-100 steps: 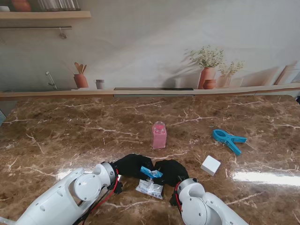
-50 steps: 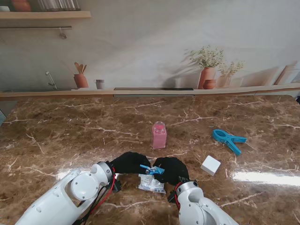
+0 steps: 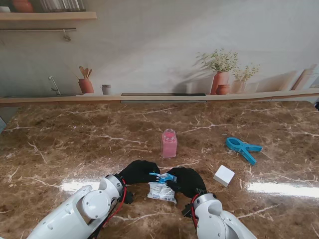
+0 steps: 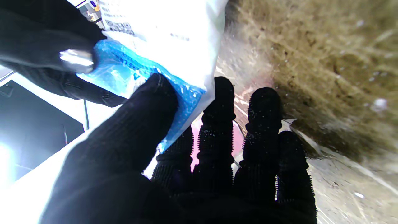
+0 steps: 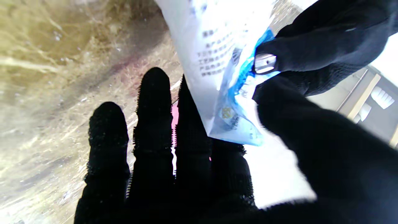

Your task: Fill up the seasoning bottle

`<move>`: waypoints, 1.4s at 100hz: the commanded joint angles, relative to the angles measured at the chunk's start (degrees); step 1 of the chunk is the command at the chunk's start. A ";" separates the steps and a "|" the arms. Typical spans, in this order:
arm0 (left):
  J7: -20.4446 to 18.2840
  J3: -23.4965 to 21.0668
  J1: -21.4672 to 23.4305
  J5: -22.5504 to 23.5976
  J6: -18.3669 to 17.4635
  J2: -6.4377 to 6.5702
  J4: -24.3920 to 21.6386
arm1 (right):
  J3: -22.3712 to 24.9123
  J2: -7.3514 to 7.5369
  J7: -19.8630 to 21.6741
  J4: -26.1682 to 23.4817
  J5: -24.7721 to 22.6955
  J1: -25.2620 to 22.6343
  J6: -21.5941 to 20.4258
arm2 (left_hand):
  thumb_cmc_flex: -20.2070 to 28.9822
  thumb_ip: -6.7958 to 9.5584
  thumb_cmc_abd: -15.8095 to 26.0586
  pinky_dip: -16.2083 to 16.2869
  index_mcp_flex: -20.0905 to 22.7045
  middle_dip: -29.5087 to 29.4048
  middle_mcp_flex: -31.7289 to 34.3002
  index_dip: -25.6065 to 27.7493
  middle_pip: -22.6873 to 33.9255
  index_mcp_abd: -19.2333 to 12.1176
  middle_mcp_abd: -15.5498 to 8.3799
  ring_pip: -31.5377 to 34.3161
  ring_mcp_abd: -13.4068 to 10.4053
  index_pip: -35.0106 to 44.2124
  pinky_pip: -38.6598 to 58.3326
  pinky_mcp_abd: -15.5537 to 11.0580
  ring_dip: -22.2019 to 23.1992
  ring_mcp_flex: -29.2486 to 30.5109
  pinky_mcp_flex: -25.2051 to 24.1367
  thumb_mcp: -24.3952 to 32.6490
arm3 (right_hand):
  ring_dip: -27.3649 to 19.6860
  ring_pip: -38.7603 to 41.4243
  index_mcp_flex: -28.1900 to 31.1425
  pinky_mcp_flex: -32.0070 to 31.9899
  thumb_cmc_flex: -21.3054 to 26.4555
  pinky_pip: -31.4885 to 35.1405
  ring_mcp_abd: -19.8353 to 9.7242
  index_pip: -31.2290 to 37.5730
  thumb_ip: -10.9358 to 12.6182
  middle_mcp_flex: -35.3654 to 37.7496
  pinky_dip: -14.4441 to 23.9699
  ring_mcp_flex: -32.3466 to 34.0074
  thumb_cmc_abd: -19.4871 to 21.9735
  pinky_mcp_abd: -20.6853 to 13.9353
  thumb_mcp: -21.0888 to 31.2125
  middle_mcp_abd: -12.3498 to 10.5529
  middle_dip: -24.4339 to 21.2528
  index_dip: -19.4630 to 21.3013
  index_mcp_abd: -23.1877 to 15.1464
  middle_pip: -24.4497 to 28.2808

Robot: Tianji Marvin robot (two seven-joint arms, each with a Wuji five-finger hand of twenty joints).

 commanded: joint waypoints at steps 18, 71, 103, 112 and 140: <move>-0.77 0.80 -0.21 0.57 -0.91 0.47 -0.11 | -2.55 -0.37 -2.73 0.07 -0.28 0.97 2.00 | 5.06 3.06 1.92 -0.75 3.91 1.65 3.50 5.83 2.71 -4.97 -1.25 1.79 0.75 12.44 1.19 -0.36 0.91 1.90 0.07 9.87 | -1.07 0.04 -0.51 0.65 -0.80 -1.05 -1.79 -2.35 0.95 -2.15 -1.24 -0.42 -0.41 -0.84 -9.95 -1.11 0.06 8.38 -1.03 1.86; 1.95 -0.82 1.33 -0.98 0.55 -0.46 0.30 | -5.32 -2.10 -11.41 5.99 -2.79 3.96 1.10 | 0.01 5.47 -3.33 0.05 6.35 -1.98 7.73 5.97 2.31 -4.85 -1.71 3.25 1.90 13.67 4.29 0.93 0.11 4.97 1.82 21.30 | 12.53 31.23 11.38 9.84 12.23 20.77 -3.63 25.17 -4.48 10.20 3.21 9.37 -12.96 -3.77 17.10 -2.46 24.78 29.09 -15.07 21.75; 1.98 -1.51 2.08 -0.85 6.47 -0.56 0.04 | -5.08 -3.19 -14.20 7.96 -0.64 3.72 1.26 | -0.11 5.46 -4.62 1.07 6.54 -2.87 8.69 6.19 2.60 -3.68 -0.86 4.50 3.08 13.85 6.61 2.38 -0.17 6.09 2.26 23.19 | 11.58 29.11 13.80 12.42 12.88 20.18 -2.13 25.89 -3.74 12.94 2.61 12.02 -16.53 -2.58 20.23 -1.55 22.17 26.20 -14.72 19.37; 1.93 -1.40 2.16 -0.70 8.56 -0.61 -0.08 | -5.23 -3.39 -14.74 8.66 -0.44 3.98 1.56 | -0.38 5.51 -5.32 1.55 6.75 -3.13 9.04 6.04 2.90 -3.25 -0.61 5.27 3.54 13.93 7.72 3.03 -0.21 6.54 2.69 24.19 | 11.51 28.87 14.29 12.70 13.18 20.01 -2.01 26.08 -3.64 13.35 2.49 12.22 -17.33 -2.59 20.68 -1.34 21.72 25.85 -14.72 19.07; 1.55 -0.92 2.25 0.84 13.74 -0.45 -0.76 | -5.69 -3.68 -15.49 10.49 -0.66 4.87 3.17 | -0.35 5.48 -5.56 2.22 6.69 -3.50 9.22 5.82 3.39 -2.87 -0.24 6.67 3.88 13.88 9.55 3.90 -0.42 7.18 3.39 24.73 | 11.35 28.20 14.24 13.26 13.17 19.66 -2.11 26.05 -3.99 13.58 2.21 12.73 -17.88 -2.62 21.03 -1.24 21.01 25.10 -14.72 18.60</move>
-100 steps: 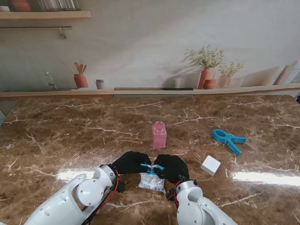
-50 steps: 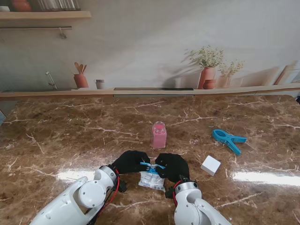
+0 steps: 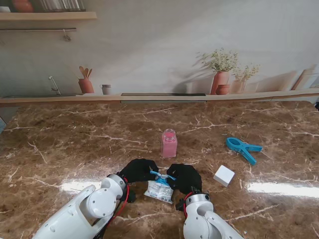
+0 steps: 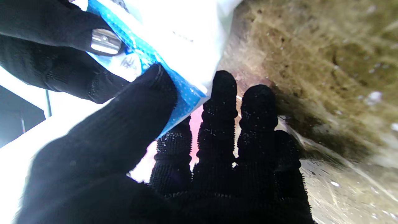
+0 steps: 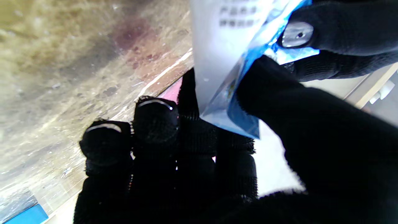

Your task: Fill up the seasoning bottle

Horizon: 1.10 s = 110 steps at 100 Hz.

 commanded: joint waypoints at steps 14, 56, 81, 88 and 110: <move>0.49 0.96 0.21 2.17 3.17 0.89 2.78 | -0.48 0.52 2.13 1.64 -0.53 0.19 2.14 | 6.85 3.69 5.60 2.78 2.65 0.82 1.96 2.88 4.06 -1.68 -0.91 0.34 6.91 9.47 3.15 10.15 -0.34 0.57 1.64 6.55 | 0.58 -1.40 -0.06 -0.39 4.93 0.44 -1.35 5.21 0.18 0.72 0.50 0.39 6.13 -0.63 2.81 -0.59 0.02 -3.03 -7.66 0.13; 0.96 3.41 -1.59 6.18 5.20 1.11 3.60 | -2.79 1.67 3.60 4.47 -5.96 2.95 4.44 | 3.41 4.50 4.79 0.99 -1.36 -3.67 -1.96 -14.66 -1.60 -0.94 0.04 -4.28 4.71 4.72 0.47 10.01 -2.30 -2.98 0.72 -2.22 | -2.14 -8.34 -10.24 -8.47 5.04 -6.55 -3.53 3.90 -3.45 -7.57 0.31 -7.95 1.64 -1.38 -10.33 -3.53 -0.69 -12.50 -3.81 -2.66; 2.13 4.47 -2.26 12.01 4.54 1.88 4.23 | -4.95 2.81 1.72 7.17 -12.48 5.08 3.80 | 1.06 4.08 -2.94 0.85 -3.14 -3.27 -3.20 -13.38 -0.52 -3.16 -3.00 -5.49 2.35 7.68 -0.63 11.48 -2.70 -3.16 0.74 -7.89 | -1.88 -8.10 -8.25 -8.69 4.31 -7.04 -4.61 5.37 -6.31 -8.18 0.48 -8.00 -5.63 -1.45 -9.77 -5.19 0.44 -3.72 -6.51 0.54; 2.28 4.79 -2.40 13.47 4.21 2.14 4.33 | -5.34 3.07 1.67 7.56 -13.51 5.43 3.71 | 1.07 4.14 -4.10 0.82 -2.93 -3.19 -2.81 -13.15 -0.57 -3.61 -3.34 -5.64 2.10 8.34 -0.73 11.58 -2.75 -2.85 0.89 -7.83 | -1.75 -7.84 -7.63 -8.38 4.39 -7.07 -4.65 5.47 -6.60 -7.79 0.42 -7.71 -6.25 -1.57 -9.68 -5.47 0.70 -2.81 -6.82 1.09; 3.12 4.28 -1.96 13.36 3.68 2.00 4.31 | -4.77 2.80 0.87 7.37 -12.61 5.08 2.31 | 0.91 3.86 -3.12 0.40 -3.81 -2.87 -3.44 -13.39 -1.10 -3.85 -3.58 -6.69 2.09 8.50 -1.81 11.58 -2.78 -3.64 0.61 -7.81 | -4.03 -13.19 -9.91 -11.06 0.56 -10.75 -3.99 -4.20 -4.54 -11.44 -0.88 -10.78 -1.33 -1.53 -9.79 -4.00 -2.84 -8.02 -1.78 -3.20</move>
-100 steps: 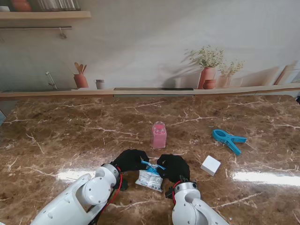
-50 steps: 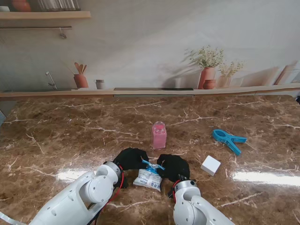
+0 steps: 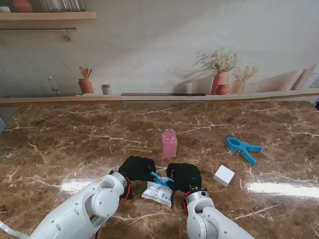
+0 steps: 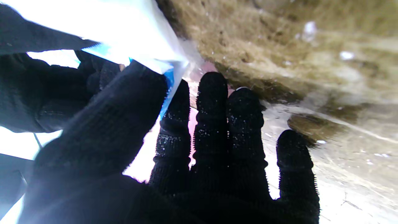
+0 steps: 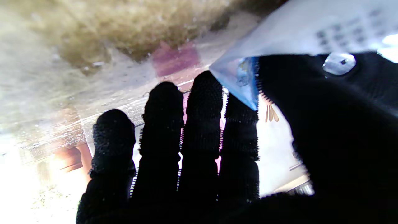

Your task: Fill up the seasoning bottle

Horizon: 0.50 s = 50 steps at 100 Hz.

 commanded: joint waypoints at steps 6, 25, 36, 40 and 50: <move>0.14 -0.55 1.85 -0.90 0.27 0.49 2.69 | 1.30 0.10 1.29 -0.50 1.26 -1.66 -0.49 | 0.33 2.18 -1.24 -1.70 -1.61 0.15 -1.00 1.15 -0.16 -2.95 0.40 -11.30 10.49 2.14 -3.98 2.14 -1.32 -2.88 -0.86 0.70 | -5.00 -8.02 -1.71 -4.05 -6.99 -5.74 -1.09 -14.47 6.37 -5.66 -2.22 -4.73 6.33 -0.68 0.24 0.02 -9.47 -0.43 4.87 -4.27; 0.68 -1.85 2.78 -2.18 -0.24 0.26 1.78 | 4.20 -0.24 2.25 -4.82 4.16 -4.24 -1.15 | -0.47 2.48 -0.20 -2.03 -1.98 -1.64 -3.33 -0.04 -0.53 -2.26 0.76 -13.20 10.69 0.41 -5.62 2.29 -2.16 -4.50 -2.08 -1.75 | -12.11 -20.01 -6.17 -9.30 -11.76 -17.39 0.35 -23.06 10.40 -11.76 -6.88 -9.50 14.12 0.32 -4.85 1.52 -17.02 -1.51 7.55 -10.24; 0.55 -2.47 3.18 -3.08 -1.05 0.22 1.55 | 5.51 -0.08 2.45 -6.98 3.99 -5.48 -1.36 | -2.83 3.22 0.48 -2.63 -2.50 -12.65 -8.15 -2.90 -0.63 -0.45 1.28 -16.49 10.84 -4.67 -8.18 2.46 -4.36 -7.46 -3.83 -5.20 | -14.57 -24.00 -6.73 -9.75 -12.21 -20.41 0.61 -23.65 10.73 -12.54 -8.11 -9.76 15.14 0.48 -6.13 1.83 -19.36 -2.16 7.50 -12.37; 0.25 -2.78 3.39 -3.63 -1.35 0.24 1.34 | 5.92 0.00 2.31 -7.67 3.63 -5.87 -1.34 | -4.13 3.43 1.16 -2.87 -2.35 -14.93 -9.27 -4.11 -1.76 0.51 1.34 -17.59 10.85 -7.20 -8.96 2.44 -5.06 -8.42 -4.45 -5.19 | -14.96 -24.62 -6.69 -9.81 -12.28 -20.80 0.69 -23.65 10.80 -12.55 -8.28 -9.74 15.23 0.57 -6.34 1.79 -19.73 -2.25 7.47 -12.62; -0.23 -3.56 3.98 -5.24 -2.12 0.16 0.86 | 6.89 0.04 2.00 -9.23 3.25 -6.81 -1.27 | -8.12 4.48 3.45 -3.12 -1.61 -18.80 -11.57 -6.24 -5.00 2.69 1.74 -19.80 10.84 -13.77 -10.63 2.46 -6.60 -10.39 -5.73 -4.37 | -15.41 -25.42 -6.75 -9.96 -12.31 -21.39 0.77 -23.64 10.95 -12.65 -8.55 -9.81 15.79 0.49 -6.60 1.92 -20.13 -2.38 7.51 -12.87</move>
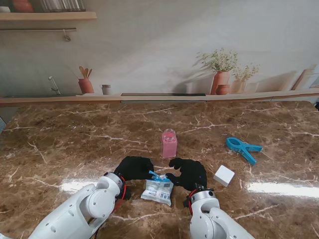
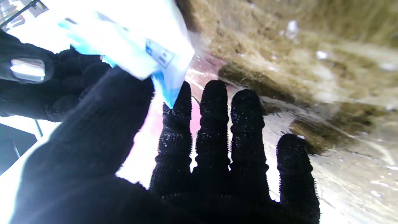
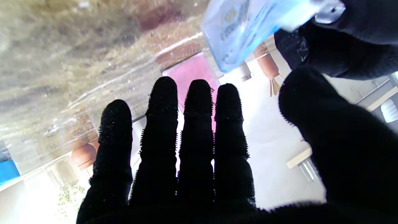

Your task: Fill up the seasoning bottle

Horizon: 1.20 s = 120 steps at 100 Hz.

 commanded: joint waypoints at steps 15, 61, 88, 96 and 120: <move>-2.08 -1.05 2.24 -1.90 -1.02 0.57 0.22 | 1.86 0.30 0.09 -2.75 -0.78 -2.07 0.48 | -7.18 4.15 4.61 -3.63 -0.05 -4.64 -4.75 -1.37 -4.13 2.12 1.08 -14.19 9.03 -6.76 -11.03 2.86 -7.12 -6.15 -2.89 -1.17 | -1.20 -1.45 -2.00 -0.72 -2.02 -1.23 0.18 -0.90 2.37 -1.43 -1.36 -1.62 0.92 -0.16 -1.03 0.09 -1.46 -0.74 0.30 -0.98; -0.55 -5.01 5.32 -6.32 -3.67 -0.11 -2.17 | 10.63 1.02 -0.40 -5.93 -5.17 -3.83 4.01 | -6.41 6.27 11.85 -5.30 1.53 -8.49 -6.21 -2.13 -7.81 2.96 2.38 -18.76 9.32 -11.99 -16.32 3.11 -11.18 -8.11 -4.62 -11.16 | -1.62 -2.38 -1.53 -0.71 -1.67 -1.84 0.47 -0.69 2.91 -1.25 -1.70 -1.64 2.06 0.00 -1.61 0.33 -2.00 -1.02 0.25 -1.36; 1.19 -7.44 7.24 -6.15 -4.80 -0.24 -4.40 | 14.68 2.25 2.88 -4.52 -9.44 -2.52 6.93 | -5.34 7.06 13.61 -16.57 1.27 -10.13 -7.63 -2.75 -9.42 3.95 2.94 -22.92 8.34 -14.30 -22.54 -2.72 -16.88 -9.23 -3.16 -16.49 | -1.96 -3.26 -1.93 -0.97 -1.51 -2.40 0.33 -1.00 2.93 -1.81 -1.95 -2.13 1.57 -0.01 -1.49 0.30 -2.26 -1.25 0.15 -1.93; 1.72 -8.19 7.74 -5.74 -5.08 -0.24 -5.24 | 15.41 2.40 3.30 -3.74 -10.01 -1.89 7.62 | -5.30 7.21 14.02 -19.03 0.96 -10.72 -8.33 -3.41 -10.04 4.15 2.93 -24.43 7.91 -15.50 -23.10 -3.71 -18.49 -9.82 -2.96 -17.81 | -2.05 -3.49 -1.96 -1.03 -1.42 -2.56 0.38 -1.05 2.91 -1.93 -2.03 -2.15 1.36 -0.07 -1.33 0.29 -2.30 -1.30 0.11 -2.02; 2.84 -10.13 8.94 -4.95 -5.24 -0.25 -7.50 | 17.81 3.24 6.10 -1.42 -12.97 0.07 10.99 | -3.92 7.78 15.22 -26.21 -0.01 -13.68 -11.11 -6.63 -12.77 4.84 2.95 -29.34 6.11 -20.77 -24.69 -6.77 -24.76 -11.43 -2.80 -22.46 | -3.41 -6.73 -5.50 -3.30 -1.06 -4.88 0.43 -2.92 2.65 -6.17 -2.77 -6.05 0.24 -0.72 -1.20 0.53 -2.93 -1.96 1.59 -3.66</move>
